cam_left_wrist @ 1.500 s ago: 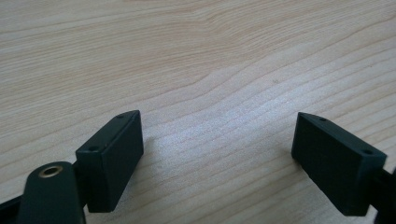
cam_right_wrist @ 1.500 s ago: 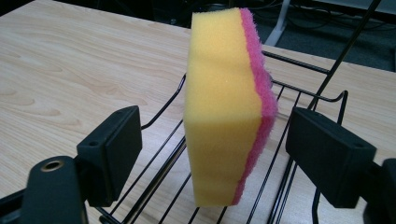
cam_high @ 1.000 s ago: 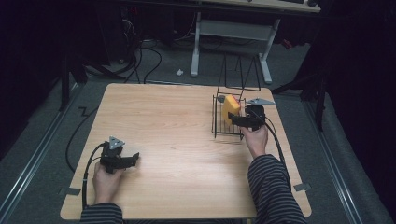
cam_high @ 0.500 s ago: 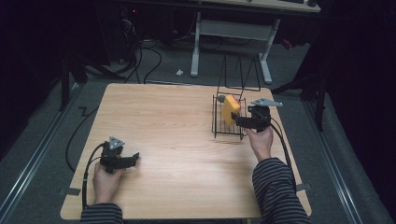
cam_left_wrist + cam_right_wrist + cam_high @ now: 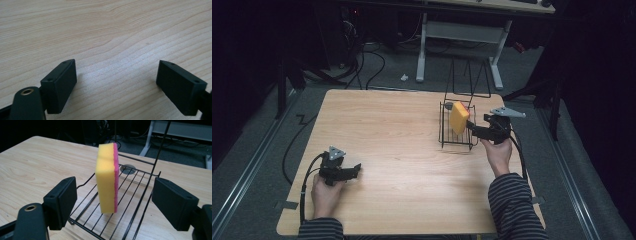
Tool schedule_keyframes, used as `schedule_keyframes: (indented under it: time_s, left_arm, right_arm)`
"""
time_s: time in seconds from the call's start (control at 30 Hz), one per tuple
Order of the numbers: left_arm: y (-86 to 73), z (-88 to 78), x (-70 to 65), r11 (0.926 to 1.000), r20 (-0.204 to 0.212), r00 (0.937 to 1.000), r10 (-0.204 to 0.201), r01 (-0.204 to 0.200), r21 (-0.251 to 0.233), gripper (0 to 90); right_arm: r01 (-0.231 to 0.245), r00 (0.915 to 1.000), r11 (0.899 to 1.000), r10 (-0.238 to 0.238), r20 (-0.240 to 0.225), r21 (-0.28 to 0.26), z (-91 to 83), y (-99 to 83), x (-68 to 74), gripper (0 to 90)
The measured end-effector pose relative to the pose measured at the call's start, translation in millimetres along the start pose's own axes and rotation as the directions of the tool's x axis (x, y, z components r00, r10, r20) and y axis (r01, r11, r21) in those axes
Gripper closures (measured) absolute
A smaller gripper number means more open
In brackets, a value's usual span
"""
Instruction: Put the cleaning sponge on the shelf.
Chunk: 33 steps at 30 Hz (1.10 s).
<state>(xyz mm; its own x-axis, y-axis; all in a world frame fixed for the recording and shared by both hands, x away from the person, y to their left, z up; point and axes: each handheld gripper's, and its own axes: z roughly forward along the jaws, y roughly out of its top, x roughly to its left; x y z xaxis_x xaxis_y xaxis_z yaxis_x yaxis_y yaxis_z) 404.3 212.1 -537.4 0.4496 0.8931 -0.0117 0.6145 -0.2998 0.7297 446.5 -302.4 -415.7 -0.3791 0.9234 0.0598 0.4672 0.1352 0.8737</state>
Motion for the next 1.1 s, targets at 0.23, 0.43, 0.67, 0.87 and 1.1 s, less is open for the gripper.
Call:
schedule_keyframes:
  time_s: [0.23, 0.43, 0.67, 0.87, 1.1]
  left_arm:
    - [0.0, 0.0, 0.0, 1.0000, 0.000, 1.0000, 0.000, 0.000, 0.000, 17.2]
    - [0.0, 0.0, 0.0, 1.0000, 0.000, 1.0000, 0.000, 0.000, 0.000, 17.2]
    - [0.0, 0.0, 0.0, 1.0000, 0.000, 1.0000, 0.000, 0.000, 0.000, 17.2]
    - [0.0, 0.0, 0.0, 1.0000, 0.000, 1.0000, 0.000, 0.000, 0.000, 17.2]
    - [0.0, 0.0, 0.0, 1.0000, 0.000, 1.0000, 0.000, 0.000, 0.000, 17.2]
  right_arm:
    - [-0.001, 1.0000, 1.000, 0.001, 0.001, -0.017, -11.9, 1.9, -1.4, 20.8]
    - [0.008, 1.0000, 1.000, -0.008, 0.001, -0.026, -22.9, 2.9, -1.1, 21.0]
    - [0.015, 0.9999, 0.999, -0.015, 0.005, -0.041, -34.6, 4.4, -0.6, 21.2]
    - [0.020, 0.9998, 0.998, -0.019, 0.010, -0.057, -45.2, 4.1, -0.5, 22.5]
    - [0.001, 0.9997, 0.998, 0.000, 0.024, -0.070, -58.9, -3.0, -6.1, 23.3]
